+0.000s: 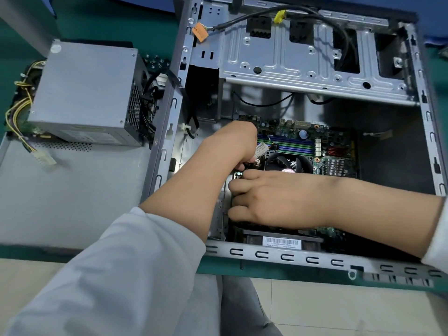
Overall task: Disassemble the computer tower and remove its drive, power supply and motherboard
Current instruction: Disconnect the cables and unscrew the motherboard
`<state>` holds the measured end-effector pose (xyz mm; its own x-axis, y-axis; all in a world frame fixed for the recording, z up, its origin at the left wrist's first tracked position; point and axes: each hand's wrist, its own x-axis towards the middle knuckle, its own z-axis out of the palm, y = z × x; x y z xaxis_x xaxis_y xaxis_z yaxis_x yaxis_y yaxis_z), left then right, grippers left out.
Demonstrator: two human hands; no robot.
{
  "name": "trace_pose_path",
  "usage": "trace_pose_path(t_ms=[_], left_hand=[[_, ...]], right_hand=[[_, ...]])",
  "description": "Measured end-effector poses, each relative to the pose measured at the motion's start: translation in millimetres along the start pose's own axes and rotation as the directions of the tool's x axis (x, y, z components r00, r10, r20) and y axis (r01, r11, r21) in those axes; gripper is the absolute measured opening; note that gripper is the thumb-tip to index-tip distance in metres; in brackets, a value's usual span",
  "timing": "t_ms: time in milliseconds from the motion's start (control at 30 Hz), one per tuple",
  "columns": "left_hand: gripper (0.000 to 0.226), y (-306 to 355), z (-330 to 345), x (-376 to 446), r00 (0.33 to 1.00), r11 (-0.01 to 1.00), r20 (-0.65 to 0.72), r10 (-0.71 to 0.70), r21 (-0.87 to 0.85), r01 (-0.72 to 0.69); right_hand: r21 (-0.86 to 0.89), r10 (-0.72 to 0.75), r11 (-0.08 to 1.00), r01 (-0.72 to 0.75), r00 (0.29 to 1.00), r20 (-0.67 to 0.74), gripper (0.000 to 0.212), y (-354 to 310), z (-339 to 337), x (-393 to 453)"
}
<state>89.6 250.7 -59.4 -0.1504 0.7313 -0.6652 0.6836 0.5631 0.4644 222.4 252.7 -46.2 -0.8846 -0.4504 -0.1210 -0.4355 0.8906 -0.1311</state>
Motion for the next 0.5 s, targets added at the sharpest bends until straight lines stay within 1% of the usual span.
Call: trace_pose_path(t_ms=[67,100,167,233,267,300,367,400,433,500], left_hand=[[0.011,0.0,-0.5,-0.1,1.000,0.999,-0.001,0.011,0.036,-0.011],[0.010,0.3,-1.1,-0.3,1.000,0.998,-0.007,0.021,0.064,-0.021],[0.009,1.1,-2.5,-0.9,0.999,0.992,-0.034,0.037,0.125,-0.033],[0.019,1.8,-3.5,-2.1,0.999,0.989,-0.032,0.030,0.145,-0.025],[0.019,1.8,-4.0,-2.4,1.000,0.991,-0.015,0.022,0.135,-0.020],[0.017,1.9,-4.1,-2.9,1.000,0.991,0.000,0.022,0.129,-0.022],[0.015,1.8,-4.0,-3.0,1.000,0.991,0.011,0.022,0.128,-0.023],[0.014,1.5,-3.6,-2.0,1.000,0.991,0.005,0.023,0.134,-0.024],[0.013,1.3,-3.1,-1.0,1.000,0.990,-0.005,0.026,0.142,-0.025],[0.011,1.0,-2.4,0.0,0.999,0.986,-0.022,0.031,0.165,-0.027]], right_hand=[[-0.009,-0.011,1.000,0.012,0.999,0.046,0.008,2.5,-4.3,1.2],[-0.003,0.017,1.000,-0.017,0.997,0.076,0.009,3.5,-6.8,2.0],[0.022,0.128,0.991,-0.131,0.985,0.118,0.016,4.5,-8.1,2.8],[0.062,0.295,0.950,-0.307,0.944,0.150,0.033,2.6,-6.8,3.6],[0.046,0.354,0.930,-0.366,0.921,0.162,0.040,1.8,-6.3,5.1],[0.004,0.387,0.919,-0.394,0.906,0.173,0.039,0.3,-4.0,6.5],[-0.062,0.398,0.917,-0.394,0.892,0.216,0.024,-5.2,2.2,10.0],[-0.059,0.389,0.920,-0.387,0.890,0.237,0.018,-7.1,2.1,11.8],[-0.047,0.365,0.930,-0.365,0.896,0.252,0.014,-7.5,0.1,13.3],[-0.015,0.281,0.958,-0.285,0.931,0.232,0.008,-6.0,-4.9,13.5]])
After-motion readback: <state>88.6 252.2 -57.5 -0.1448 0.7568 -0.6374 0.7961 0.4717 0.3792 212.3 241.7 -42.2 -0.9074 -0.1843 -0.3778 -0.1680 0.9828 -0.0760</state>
